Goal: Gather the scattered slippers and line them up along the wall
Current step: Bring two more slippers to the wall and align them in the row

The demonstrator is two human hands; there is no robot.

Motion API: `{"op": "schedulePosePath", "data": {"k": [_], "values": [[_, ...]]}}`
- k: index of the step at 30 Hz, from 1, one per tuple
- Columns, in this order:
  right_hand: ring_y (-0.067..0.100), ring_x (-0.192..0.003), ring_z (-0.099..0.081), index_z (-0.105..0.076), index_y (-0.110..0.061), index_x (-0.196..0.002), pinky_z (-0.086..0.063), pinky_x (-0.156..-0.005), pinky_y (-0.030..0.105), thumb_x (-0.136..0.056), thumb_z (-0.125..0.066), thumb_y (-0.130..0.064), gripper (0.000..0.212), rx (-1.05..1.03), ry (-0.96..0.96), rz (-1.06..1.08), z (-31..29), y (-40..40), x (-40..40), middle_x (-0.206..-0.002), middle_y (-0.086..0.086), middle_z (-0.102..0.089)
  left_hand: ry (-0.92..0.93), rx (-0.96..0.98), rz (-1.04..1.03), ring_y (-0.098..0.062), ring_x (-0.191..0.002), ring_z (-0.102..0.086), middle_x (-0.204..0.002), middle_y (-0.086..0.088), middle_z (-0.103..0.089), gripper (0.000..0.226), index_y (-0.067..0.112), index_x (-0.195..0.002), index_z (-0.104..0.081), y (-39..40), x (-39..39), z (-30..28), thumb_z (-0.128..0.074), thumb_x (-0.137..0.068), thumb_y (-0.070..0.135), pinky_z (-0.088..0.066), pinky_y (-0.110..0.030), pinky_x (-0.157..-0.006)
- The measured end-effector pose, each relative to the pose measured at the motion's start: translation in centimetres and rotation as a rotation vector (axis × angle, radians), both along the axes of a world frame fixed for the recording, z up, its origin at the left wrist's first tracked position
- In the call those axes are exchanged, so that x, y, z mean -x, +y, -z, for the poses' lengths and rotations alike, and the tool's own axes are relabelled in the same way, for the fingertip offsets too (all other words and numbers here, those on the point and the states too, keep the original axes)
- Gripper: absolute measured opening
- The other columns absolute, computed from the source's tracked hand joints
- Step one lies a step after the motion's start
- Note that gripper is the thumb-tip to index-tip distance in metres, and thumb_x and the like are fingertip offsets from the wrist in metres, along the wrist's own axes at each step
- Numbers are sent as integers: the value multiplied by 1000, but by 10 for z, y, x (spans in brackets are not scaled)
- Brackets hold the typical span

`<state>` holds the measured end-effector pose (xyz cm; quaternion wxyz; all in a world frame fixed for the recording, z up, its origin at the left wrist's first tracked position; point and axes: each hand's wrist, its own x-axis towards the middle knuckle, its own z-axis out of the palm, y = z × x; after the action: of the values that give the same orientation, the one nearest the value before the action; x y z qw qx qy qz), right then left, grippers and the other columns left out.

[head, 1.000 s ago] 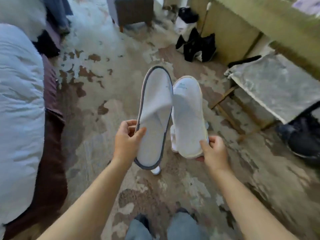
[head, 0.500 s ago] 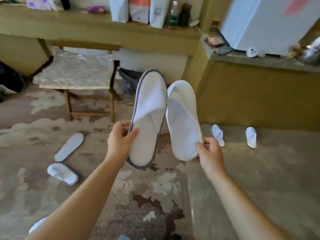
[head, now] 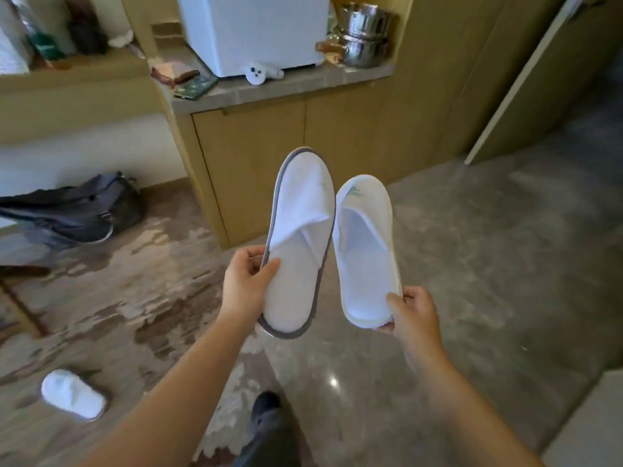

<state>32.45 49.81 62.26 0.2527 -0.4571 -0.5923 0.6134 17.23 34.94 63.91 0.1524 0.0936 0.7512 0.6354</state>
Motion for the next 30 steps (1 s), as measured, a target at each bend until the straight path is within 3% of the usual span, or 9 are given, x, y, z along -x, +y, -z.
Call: {"op": "schedulePosePath", "data": {"k": [4,6,8,13,19,23,26,30], "values": [[23,-74,-57,-47,-8,-77,-49,-37,23,-80,-47,2,11,48,-18,64,20,79,16,-81,10,-55,-29,-1,48,-7,-70,-57,-78,8,-61,12,20,-89,-52,89,30,18,-60,-82,12,-45,-22,-54],[24,-78,-57,-45,-12,-76,-53,-42,28,-81,-47,0,13,52,-34,87,26,128,36,-82,8,-55,-51,-7,46,-5,-67,-56,-76,9,-60,12,20,-87,-52,137,50,25,-59,-82,12,-47,-17,-50],[25,-82,-57,-45,-9,-79,-55,-47,33,-82,-47,0,9,54,-44,97,28,176,61,-82,7,-55,-84,-16,53,-5,-66,-56,-74,9,-59,14,23,-82,-52,187,74,30,-59,-82,12,-46,-20,-53],[24,-81,-56,-46,-11,-76,-51,-38,22,-83,-47,0,13,28,-91,155,16,290,113,-88,11,-54,-131,-12,62,-10,-72,-55,-78,8,-59,11,18,-88,-52,304,131,25,-59,-82,11,-45,-27,-63],[16,-70,-55,-43,-16,-65,-48,-34,21,-83,-45,4,26,20,-112,141,13,397,142,-75,2,-53,-158,39,110,-6,-70,-55,-77,9,-59,12,17,-92,-52,413,170,29,-59,-83,14,-42,-21,-57],[21,-85,-56,-44,-17,-73,-50,-41,22,-84,-48,-2,19,37,-167,88,39,473,164,-86,3,-54,-164,90,59,-7,-71,-55,-77,9,-59,13,18,-93,-52,481,189,56,-59,-83,16,-43,-24,-58],[20,-86,-55,-44,-8,-88,-50,-39,18,-83,-49,-3,9,92,-178,29,69,542,186,-86,0,-52,-163,152,-10,-5,-70,-53,-75,11,-57,13,17,-93,-51,538,202,85,-59,-83,17,-39,-21,-56],[26,-89,-55,-45,-2,-95,-52,-43,23,-83,-48,-3,12,127,-256,-103,110,638,228,-95,11,-53,-205,234,-141,-4,-68,-51,-74,12,-55,13,18,-93,-51,620,215,130,-58,-83,18,-36,-19,-55]]}}
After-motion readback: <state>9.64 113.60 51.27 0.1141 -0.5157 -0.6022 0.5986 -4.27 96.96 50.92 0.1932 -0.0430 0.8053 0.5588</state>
